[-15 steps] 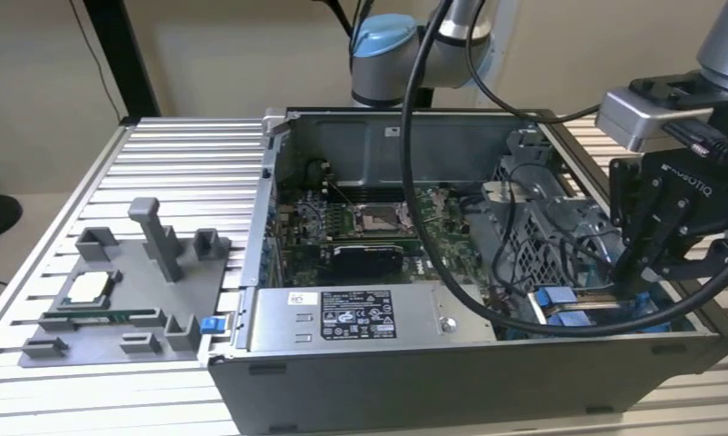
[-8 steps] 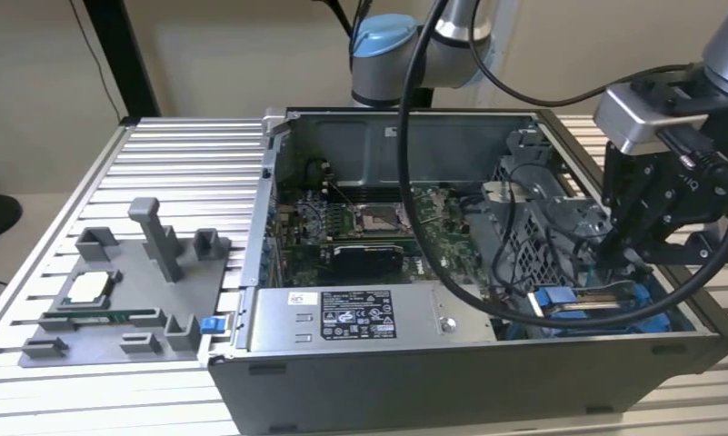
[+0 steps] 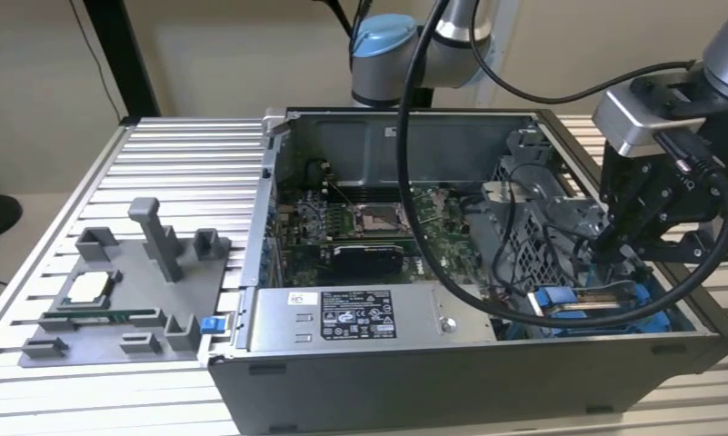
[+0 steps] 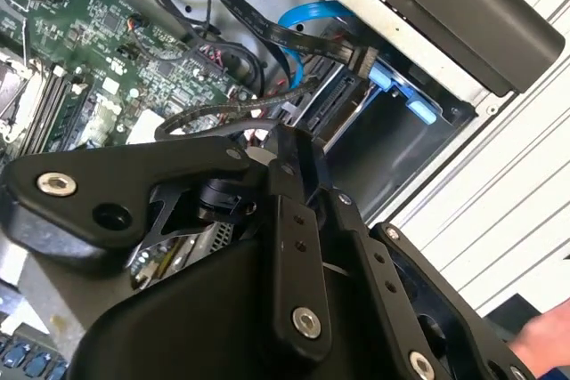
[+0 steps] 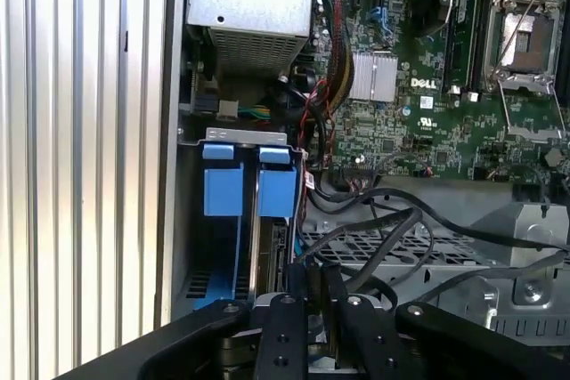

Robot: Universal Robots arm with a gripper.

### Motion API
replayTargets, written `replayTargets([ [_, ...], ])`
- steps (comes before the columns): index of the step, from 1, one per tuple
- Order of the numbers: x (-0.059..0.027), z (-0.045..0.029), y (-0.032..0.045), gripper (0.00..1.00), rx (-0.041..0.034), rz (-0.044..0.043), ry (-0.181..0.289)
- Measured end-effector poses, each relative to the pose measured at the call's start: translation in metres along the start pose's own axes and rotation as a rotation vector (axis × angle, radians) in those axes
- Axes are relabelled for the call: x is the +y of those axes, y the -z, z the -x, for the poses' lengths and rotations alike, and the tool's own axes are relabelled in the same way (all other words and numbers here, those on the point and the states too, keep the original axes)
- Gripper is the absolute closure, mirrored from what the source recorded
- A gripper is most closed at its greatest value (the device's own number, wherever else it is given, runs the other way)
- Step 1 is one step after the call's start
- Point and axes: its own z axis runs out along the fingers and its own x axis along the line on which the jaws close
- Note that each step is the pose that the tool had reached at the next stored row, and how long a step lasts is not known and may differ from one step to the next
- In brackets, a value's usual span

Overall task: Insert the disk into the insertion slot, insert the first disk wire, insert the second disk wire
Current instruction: 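Insert the first disk wire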

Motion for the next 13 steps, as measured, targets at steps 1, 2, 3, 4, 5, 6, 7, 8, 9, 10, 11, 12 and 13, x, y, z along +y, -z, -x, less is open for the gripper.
replayTargets([
  [1,0.0000,0.0000,0.0000,1.00,0.0000,0.0000,0.000],
  [2,0.0000,0.0000,0.0000,1.00,0.0000,0.0000,0.000],
  [3,0.0000,0.0000,0.0000,1.00,0.0000,0.0000,0.000],
  [4,0.0000,0.0000,0.0000,1.00,0.0000,0.0000,0.000],
  [5,-0.0001,0.0000,-0.0001,1.00,0.0000,0.0000,0.000],
  [6,-0.0002,0.0000,-0.0004,1.00,-0.0002,-0.0001,0.000],
  [7,-0.0005,-0.0001,-0.0006,1.00,-0.0002,-0.0005,0.000],
  [8,-0.0010,-0.0002,-0.0010,1.00,-0.0001,-0.0007,0.000],
  [9,-0.0017,-0.0003,-0.0015,1.00,-0.0001,-0.0008,0.000],
  [10,-0.0028,-0.0004,-0.0021,1.00,0.0000,-0.0008,0.000],
  [11,-0.0043,-0.0005,-0.0028,1.00,0.0000,-0.0008,0.000],
  [12,-0.0058,-0.0008,-0.0036,1.00,0.0000,-0.0008,0.000],
  [13,-0.0075,-0.0014,-0.0043,1.00,0.0001,-0.0009,0.000],
])
